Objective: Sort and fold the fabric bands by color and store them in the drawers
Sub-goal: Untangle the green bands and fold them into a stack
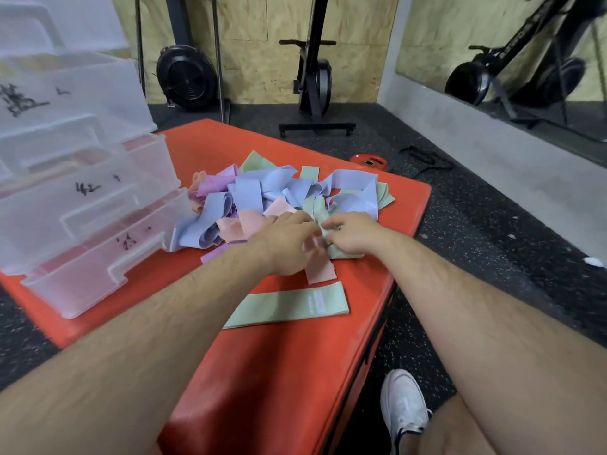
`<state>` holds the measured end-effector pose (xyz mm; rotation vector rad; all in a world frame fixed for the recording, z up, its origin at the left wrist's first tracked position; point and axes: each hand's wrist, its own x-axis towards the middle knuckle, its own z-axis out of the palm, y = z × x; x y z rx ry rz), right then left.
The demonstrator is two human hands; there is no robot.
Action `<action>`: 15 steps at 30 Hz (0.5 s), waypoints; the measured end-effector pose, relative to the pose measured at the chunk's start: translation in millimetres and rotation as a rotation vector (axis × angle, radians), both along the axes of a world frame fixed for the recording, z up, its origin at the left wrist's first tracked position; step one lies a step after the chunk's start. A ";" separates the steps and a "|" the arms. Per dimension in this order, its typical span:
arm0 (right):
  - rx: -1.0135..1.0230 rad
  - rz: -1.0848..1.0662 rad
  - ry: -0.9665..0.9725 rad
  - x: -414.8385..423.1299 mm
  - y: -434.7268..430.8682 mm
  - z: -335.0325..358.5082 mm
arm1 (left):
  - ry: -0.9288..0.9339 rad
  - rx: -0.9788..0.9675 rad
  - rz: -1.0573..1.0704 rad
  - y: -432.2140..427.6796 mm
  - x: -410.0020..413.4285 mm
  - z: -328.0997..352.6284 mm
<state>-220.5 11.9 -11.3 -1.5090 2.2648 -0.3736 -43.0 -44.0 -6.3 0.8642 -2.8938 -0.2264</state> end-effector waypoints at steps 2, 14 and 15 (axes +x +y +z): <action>-0.039 -0.030 0.013 -2.1 0.7 -0.3 | 0.017 -0.012 -0.003 -1.2 2.7 -0.8; -0.524 -0.064 -0.163 5.9 20.8 52.7 | 0.131 0.039 0.094 -9.4 24.0 11.2; -0.576 -0.072 -0.196 8.6 21.6 60.2 | 0.145 0.059 0.114 -10.5 24.3 13.7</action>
